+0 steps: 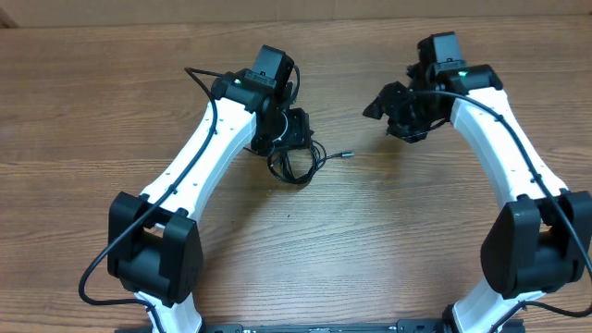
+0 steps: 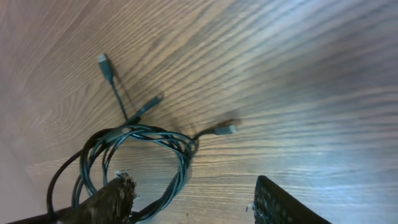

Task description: Untangle cables

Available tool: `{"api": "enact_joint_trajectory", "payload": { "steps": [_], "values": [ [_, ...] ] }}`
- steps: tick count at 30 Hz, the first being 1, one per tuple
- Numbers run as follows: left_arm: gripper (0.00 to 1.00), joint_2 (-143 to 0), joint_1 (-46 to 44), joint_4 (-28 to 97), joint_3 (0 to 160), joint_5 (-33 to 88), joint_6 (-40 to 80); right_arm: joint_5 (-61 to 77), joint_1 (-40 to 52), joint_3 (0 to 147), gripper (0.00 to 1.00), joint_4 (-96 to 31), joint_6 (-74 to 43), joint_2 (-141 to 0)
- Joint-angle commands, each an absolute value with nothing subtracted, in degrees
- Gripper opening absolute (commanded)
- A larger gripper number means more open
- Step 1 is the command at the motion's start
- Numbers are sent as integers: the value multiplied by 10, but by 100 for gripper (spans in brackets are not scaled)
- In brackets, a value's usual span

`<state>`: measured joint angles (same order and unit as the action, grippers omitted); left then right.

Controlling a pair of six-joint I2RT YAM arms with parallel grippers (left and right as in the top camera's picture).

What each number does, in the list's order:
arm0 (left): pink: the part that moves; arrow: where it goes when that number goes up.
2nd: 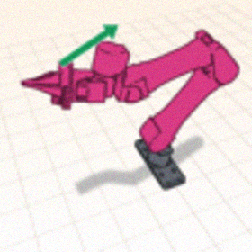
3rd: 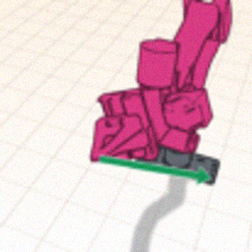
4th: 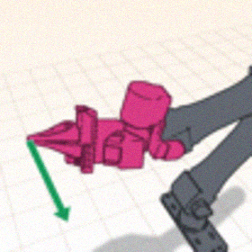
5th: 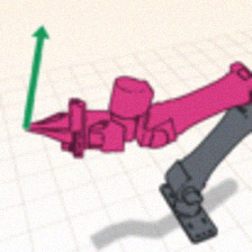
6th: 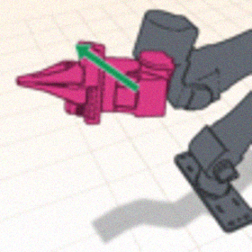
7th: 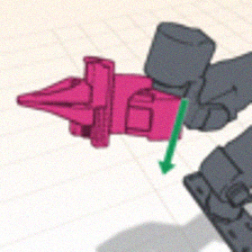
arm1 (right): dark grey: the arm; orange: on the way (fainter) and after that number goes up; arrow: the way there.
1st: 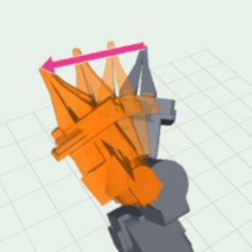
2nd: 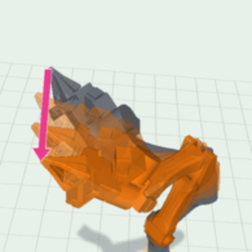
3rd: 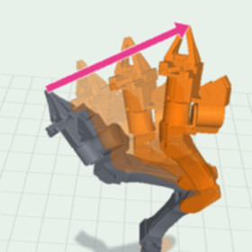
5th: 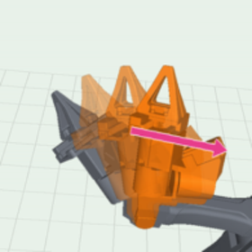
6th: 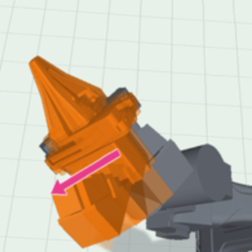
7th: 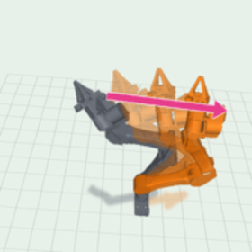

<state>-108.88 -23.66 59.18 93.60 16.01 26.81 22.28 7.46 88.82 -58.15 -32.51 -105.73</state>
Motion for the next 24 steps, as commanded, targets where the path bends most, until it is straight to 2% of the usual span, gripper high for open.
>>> {"api": "enact_joint_trajectory", "payload": {
  "steps": [1,14,16,24],
  "values": [
    [59,-1094,-241,592,934,154,275,228,69,901,61,-590,-302,-1064],
    [60,-1094,-240,585,915,117,351,225,69,901,67,-628,-278,-1064],
    [64,-1094,-240,578,903,110,362,225,69,901,67,-630,-278,-1064],
    [67,-1094,-239,569,900,81,365,228,69,901,68,-627,-278,-1064]
  ]
}}
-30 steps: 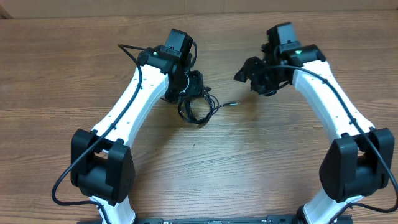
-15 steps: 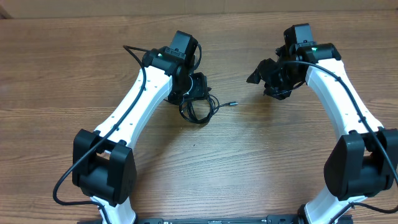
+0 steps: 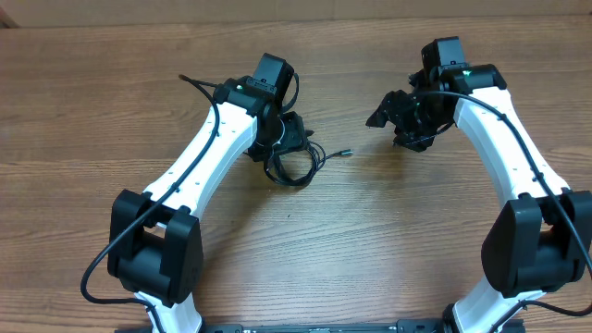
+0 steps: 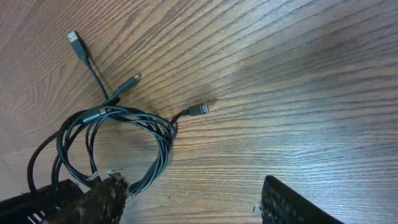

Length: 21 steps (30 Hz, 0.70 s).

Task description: Untangle cables

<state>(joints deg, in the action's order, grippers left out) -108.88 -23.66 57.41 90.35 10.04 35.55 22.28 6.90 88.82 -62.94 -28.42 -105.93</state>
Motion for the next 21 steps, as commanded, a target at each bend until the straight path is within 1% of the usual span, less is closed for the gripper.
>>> {"api": "enact_joint_trajectory", "payload": {
  "steps": [1,4,14,16,21],
  "values": [
    [67,-1094,-238,566,900,79,365,228,69,901,68,-628,-278,-1064],
    [69,-1094,-236,551,900,70,374,228,69,901,68,-630,-278,-1064],
    [70,-1094,-237,537,900,75,374,228,69,901,68,-632,-254,-1064],
    [77,-1094,-237,534,900,87,377,228,69,901,68,-632,-254,-1064],
    [77,-1094,-237,517,900,95,383,228,69,901,68,-637,-250,-1064]
  ]
}}
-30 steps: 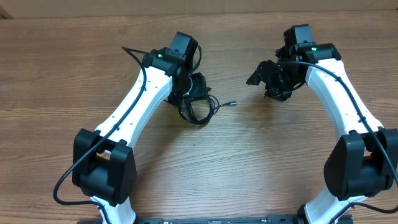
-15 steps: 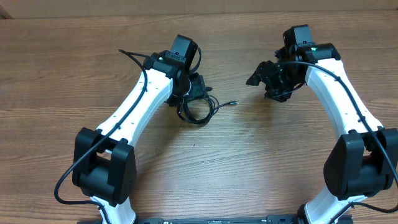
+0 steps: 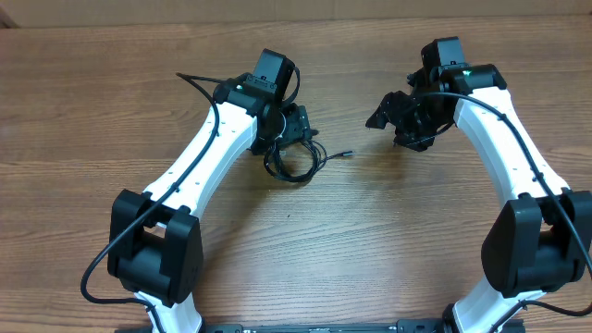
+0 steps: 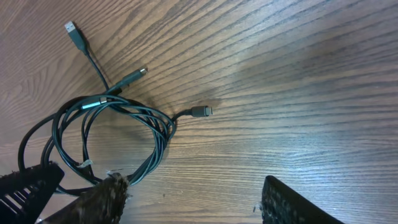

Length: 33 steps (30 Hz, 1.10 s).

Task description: Untangle cables

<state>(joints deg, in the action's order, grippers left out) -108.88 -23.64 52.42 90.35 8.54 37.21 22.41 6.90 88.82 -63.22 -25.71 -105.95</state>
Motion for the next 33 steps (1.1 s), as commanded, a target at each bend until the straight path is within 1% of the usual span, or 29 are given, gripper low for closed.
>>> {"api": "enact_joint_trajectory", "payload": {
  "steps": [1,14,19,26,30,33],
  "values": [
    [77,-1094,-237,517,900,95,388,228,69,901,68,-638,-250,-1064],
    [76,-1094,-237,518,900,97,425,228,69,901,68,-649,-249,-1064],
    [71,-1094,-246,519,895,90,451,228,69,901,68,-650,-243,-1064],
    [71,-1094,-278,447,837,85,468,225,69,901,69,-642,-234,-1064],
    [66,-1094,-278,442,813,79,468,225,69,901,69,-635,-223,-1064],
    [66,-1094,-281,438,793,74,526,226,69,901,70,-638,-224,-1064]
  ]
}}
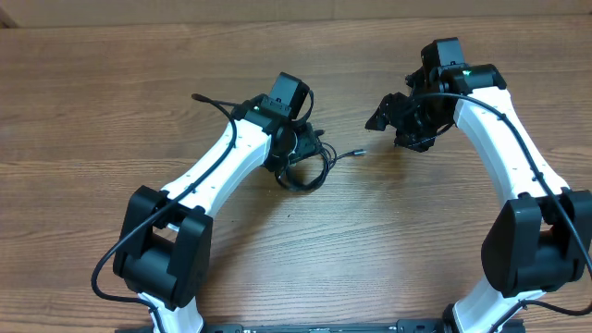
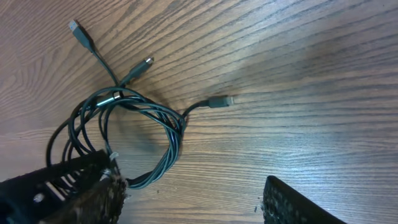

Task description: Untangle cables

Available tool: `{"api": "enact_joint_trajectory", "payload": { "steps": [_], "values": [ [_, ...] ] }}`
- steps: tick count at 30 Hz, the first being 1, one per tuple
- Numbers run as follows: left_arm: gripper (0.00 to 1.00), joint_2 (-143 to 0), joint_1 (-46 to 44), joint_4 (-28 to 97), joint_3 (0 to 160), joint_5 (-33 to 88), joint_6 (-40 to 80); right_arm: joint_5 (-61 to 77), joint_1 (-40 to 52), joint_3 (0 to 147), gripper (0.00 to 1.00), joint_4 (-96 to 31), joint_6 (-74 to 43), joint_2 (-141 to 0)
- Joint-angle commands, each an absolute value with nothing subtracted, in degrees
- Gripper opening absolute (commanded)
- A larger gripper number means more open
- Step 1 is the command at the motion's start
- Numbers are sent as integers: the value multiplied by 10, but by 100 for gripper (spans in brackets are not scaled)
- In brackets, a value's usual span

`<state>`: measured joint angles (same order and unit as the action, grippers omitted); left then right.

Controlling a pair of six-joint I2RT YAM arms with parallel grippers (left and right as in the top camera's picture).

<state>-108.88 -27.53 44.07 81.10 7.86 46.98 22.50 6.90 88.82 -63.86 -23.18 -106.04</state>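
A tangled bundle of dark, teal-tinted cables (image 2: 134,121) lies looped on the wooden table, seen also as the cable bundle (image 1: 303,172) from overhead. One free plug (image 2: 219,101) points right; two other ends, a USB plug (image 2: 75,28) and a second plug (image 2: 143,65), fan out at the top. My left gripper (image 1: 298,148) sits on the bundle's left side, shut on the cables; its black finger (image 2: 43,186) shows in the right wrist view. My right gripper (image 2: 196,202) hangs open to the right of the bundle with nothing between its fingers, also visible as the right gripper (image 1: 393,113).
The bare wood-grain table (image 1: 416,231) runs all round the cables. The left arm's white links (image 1: 213,176) slant across the left half. The right arm (image 1: 499,139) stands at the right side.
My left gripper has moved to the right and the cable bundle has come with it. The free plug lies further right. My right gripper has stayed where it was, open.
My left gripper was on the bundle left of centre while the right gripper hung open to the right. The bundle then lay slightly further left, then back right, and now further right again. The right arm shifted slightly after the first moment and then kept still.
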Motion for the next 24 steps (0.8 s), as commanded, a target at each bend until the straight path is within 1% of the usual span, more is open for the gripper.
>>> {"api": "enact_joint_trajectory", "payload": {
  "steps": [1,2,5,9,17,20,22,23,24],
  "values": [
    [66,-1094,-283,434,787,74,547,226,69,901,69,-638,-224,-1064],
    [66,-1094,-288,420,772,72,590,226,69,901,70,-638,-224,-1064],
    [56,-1094,-299,389,751,69,639,226,69,901,70,-637,-224,-1064],
    [57,-1094,-312,353,740,39,665,225,69,901,70,-638,-224,-1064],
    [56,-1094,-322,363,740,-4,657,227,69,901,71,-639,-226,-1064],
    [55,-1094,-323,379,740,-31,650,228,69,901,71,-640,-226,-1064],
    [45,-1094,-323,379,740,-50,616,228,69,901,71,-642,-226,-1064],
    [36,-1094,-323,379,740,-54,609,228,69,901,71,-644,-226,-1064],
    [22,-1094,-323,378,740,-57,595,228,69,901,71,-648,-225,-1064]
  ]
}}
